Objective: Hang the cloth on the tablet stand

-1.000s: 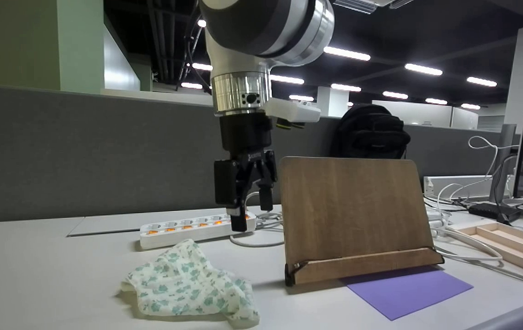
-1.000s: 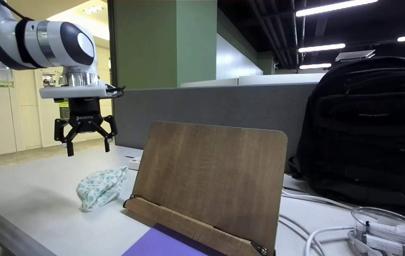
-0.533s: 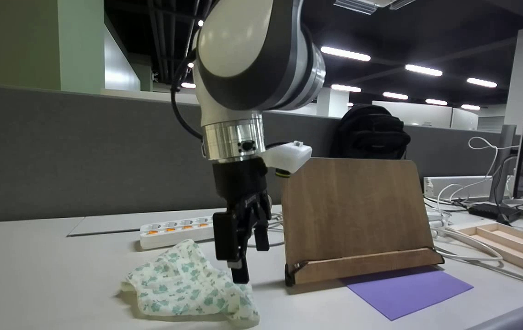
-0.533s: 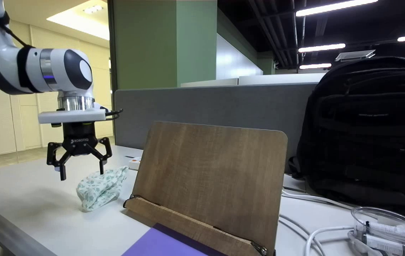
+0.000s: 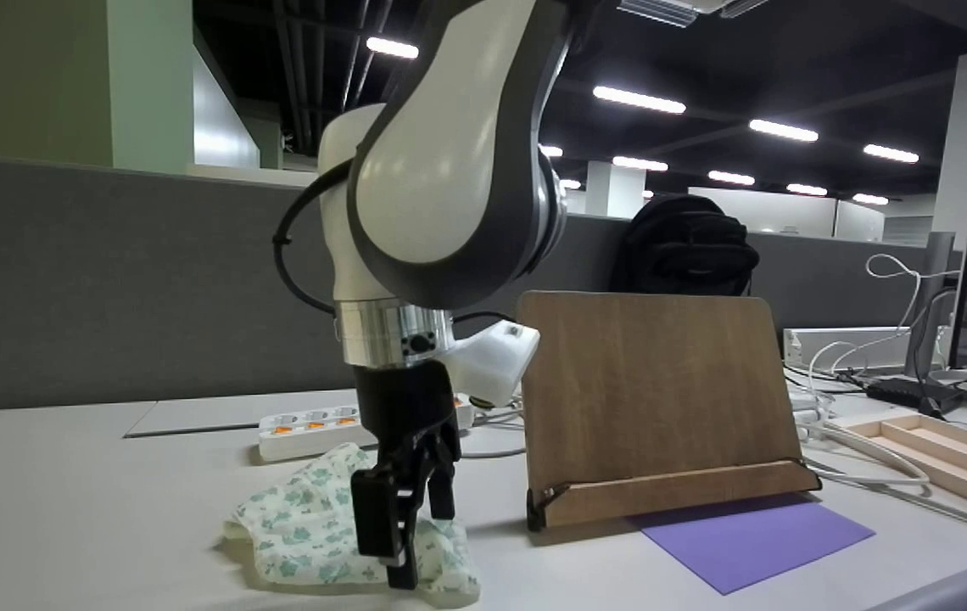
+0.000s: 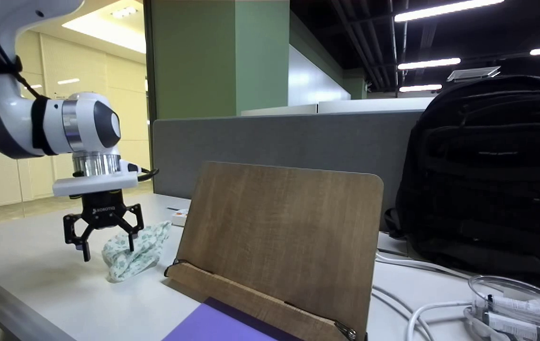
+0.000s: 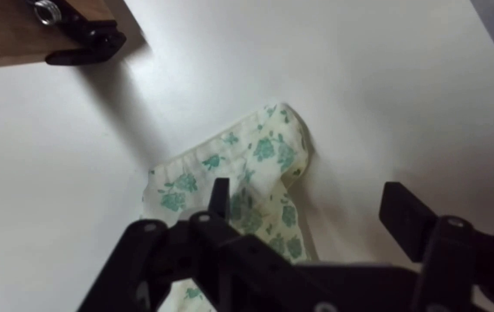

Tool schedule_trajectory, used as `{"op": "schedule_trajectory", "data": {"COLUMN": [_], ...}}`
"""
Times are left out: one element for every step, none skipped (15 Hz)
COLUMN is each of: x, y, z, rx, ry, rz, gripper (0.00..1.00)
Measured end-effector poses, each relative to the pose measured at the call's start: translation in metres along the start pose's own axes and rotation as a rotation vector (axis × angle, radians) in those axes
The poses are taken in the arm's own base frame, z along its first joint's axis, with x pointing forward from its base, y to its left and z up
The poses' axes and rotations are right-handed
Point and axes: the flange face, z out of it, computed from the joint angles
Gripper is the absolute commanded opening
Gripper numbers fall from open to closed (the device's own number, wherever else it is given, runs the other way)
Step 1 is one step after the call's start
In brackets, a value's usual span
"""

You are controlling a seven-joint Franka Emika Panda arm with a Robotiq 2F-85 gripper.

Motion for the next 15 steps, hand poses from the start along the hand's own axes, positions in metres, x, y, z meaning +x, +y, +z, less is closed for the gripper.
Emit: {"op": "schedule_trajectory", "data": {"x": [0.004, 0.006, 0.008, 0.010, 0.010, 0.010, 0.011, 0.011, 0.011, 0.011, 0.012, 0.013, 0.015, 0.018, 0.020], "y": [0.002, 0.005, 0.008, 0.012, 0.016, 0.019, 0.022, 0.024, 0.026, 0.026, 0.026, 0.026, 0.026, 0.027, 0.029], "z": [0.003, 0.007, 0.010, 0.013, 0.015, 0.017, 0.019, 0.020, 0.020, 0.020, 0.019, 0.016, 0.012, 0.005, -0.004], "rx": [-0.005, -0.012, -0.018, -0.021, -0.024, -0.027, -0.029, -0.030, -0.030, -0.030, -0.029, -0.026, -0.022, -0.020, -0.020], "ry": [0.007, 0.012, 0.015, 0.016, 0.017, 0.016, 0.015, 0.014, 0.014, 0.016, 0.018, 0.024, 0.033, 0.046, 0.063], "rz": [0.010, 0.020, 0.033, 0.045, 0.056, 0.065, 0.071, 0.076, 0.079, 0.082, 0.085, 0.089, 0.098, 0.107, 0.117], "gripper": [0.51, 0.45, 0.39, 0.31, 0.25, 0.17, 0.11, 0.05, 0.01, 0.00, 0.00, 0.00, 0.00, 0.00, 0.00]}}
